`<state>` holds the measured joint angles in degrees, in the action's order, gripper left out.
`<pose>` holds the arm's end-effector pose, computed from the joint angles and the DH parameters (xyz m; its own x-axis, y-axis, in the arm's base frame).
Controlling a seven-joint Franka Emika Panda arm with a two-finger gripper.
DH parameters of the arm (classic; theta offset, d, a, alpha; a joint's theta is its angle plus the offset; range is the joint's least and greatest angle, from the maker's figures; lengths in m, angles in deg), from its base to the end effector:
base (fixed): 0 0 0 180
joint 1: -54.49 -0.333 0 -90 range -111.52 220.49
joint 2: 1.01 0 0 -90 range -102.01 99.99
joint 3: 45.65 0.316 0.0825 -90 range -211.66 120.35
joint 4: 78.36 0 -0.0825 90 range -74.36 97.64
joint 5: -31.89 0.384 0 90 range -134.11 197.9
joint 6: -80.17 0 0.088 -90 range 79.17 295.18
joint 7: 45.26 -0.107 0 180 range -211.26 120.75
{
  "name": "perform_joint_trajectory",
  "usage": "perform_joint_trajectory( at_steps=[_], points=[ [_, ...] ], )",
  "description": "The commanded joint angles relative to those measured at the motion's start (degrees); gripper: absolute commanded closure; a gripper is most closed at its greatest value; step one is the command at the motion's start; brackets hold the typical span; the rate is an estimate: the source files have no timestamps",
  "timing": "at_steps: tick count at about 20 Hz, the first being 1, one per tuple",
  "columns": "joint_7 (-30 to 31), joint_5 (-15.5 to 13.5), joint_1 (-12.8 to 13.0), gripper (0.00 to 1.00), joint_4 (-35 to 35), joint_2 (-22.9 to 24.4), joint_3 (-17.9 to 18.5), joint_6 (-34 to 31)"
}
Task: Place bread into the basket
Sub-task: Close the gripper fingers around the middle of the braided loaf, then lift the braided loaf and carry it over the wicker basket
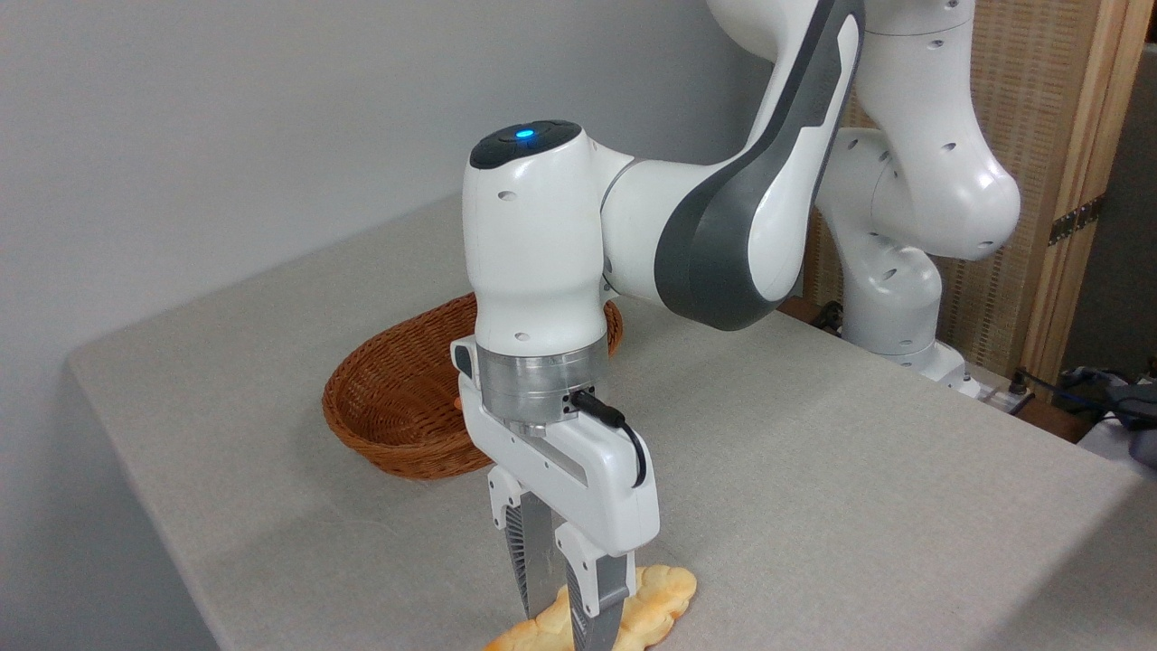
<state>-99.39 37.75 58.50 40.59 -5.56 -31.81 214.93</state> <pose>0.5717 0.0986 0.4120 0.6644 -0.7469 0.0287 -0.7251 -0.6534 -0.2174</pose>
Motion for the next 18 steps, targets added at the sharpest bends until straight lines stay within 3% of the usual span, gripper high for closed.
perform_joint_trajectory(
  at_steps=[1, 9, 12, 15, 18],
  points=[
    [-0.71, 0.65, -0.06, 0.76, 0.76, 0.24, 0.39, 0.60],
    [-0.62, 0.30, 0.03, 0.75, 0.58, 1.64, 0.30, 0.16],
    [-0.62, -2.24, 0.20, 0.73, 0.40, 3.40, 0.13, 0.16],
    [-0.10, -2.86, 0.55, 0.71, 0.40, 5.15, -0.66, 0.07],
    [0.26, -5.06, 0.64, 0.67, 0.23, 6.56, -4.17, -1.33]
  ],
)
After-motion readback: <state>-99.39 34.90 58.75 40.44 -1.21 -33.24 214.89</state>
